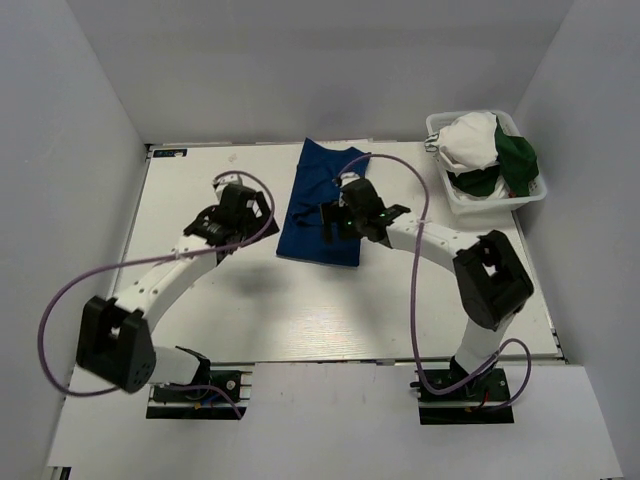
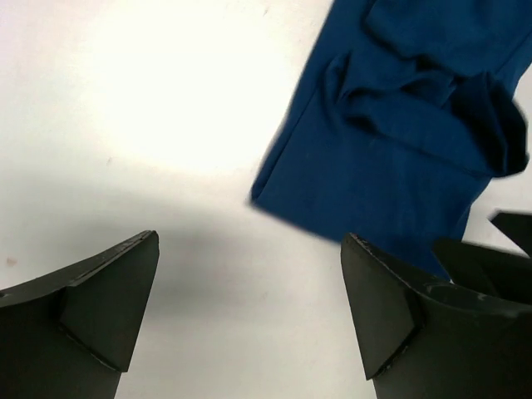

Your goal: Fold and stack the t-shirts

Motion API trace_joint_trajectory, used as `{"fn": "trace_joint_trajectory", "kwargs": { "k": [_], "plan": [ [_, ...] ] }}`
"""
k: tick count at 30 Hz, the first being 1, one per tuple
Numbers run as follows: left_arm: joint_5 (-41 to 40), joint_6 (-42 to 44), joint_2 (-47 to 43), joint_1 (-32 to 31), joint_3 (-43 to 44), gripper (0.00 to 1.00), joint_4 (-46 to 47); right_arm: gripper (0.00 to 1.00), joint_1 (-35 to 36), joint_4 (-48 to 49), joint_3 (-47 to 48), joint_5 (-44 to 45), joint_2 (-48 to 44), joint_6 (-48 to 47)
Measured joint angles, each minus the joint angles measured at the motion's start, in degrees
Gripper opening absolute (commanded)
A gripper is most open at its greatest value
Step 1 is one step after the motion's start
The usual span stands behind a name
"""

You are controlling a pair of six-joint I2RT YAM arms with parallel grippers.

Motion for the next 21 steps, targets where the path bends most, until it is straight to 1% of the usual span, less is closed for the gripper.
{"fn": "trace_joint_trajectory", "kwargs": {
  "k": [3, 5, 8, 12, 16, 21],
  "plan": [
    [-0.15, -1.95, -7.5, 0.0, -7.58, 1.0, 0.09, 0.9, 2.29, -0.09, 2.91, -0.33, 5.03, -2.14],
    [-0.22, -2.91, -10.54, 0.02, -11.26, 1.0, -0.35, 0.9, 2.99, -1.09, 5.84, -0.28, 8.85, -3.43],
    [-0.79, -4.39, -13.42, 0.0, -14.51, 1.0, -2.12, 0.9, 3.02, -1.97, 11.69, -0.44, 14.34, -4.85],
    [-1.49, -5.49, -15.02, 0.0, -15.28, 1.0, -3.5, 0.9, 2.64, -4.26, 18.32, 0.11, 19.12, -6.51],
    [-2.27, -5.95, -15.74, 0.0, -15.28, 1.0, -3.54, 0.9, 2.25, -6.56, 24.94, 3.48, 22.82, -8.28],
    [-3.1, -5.99, -15.76, 0.0, -15.26, 1.0, -4.37, 0.9, 0.59, -8.37, 38.47, 8.98, 30.86, -9.64]
  ]
}}
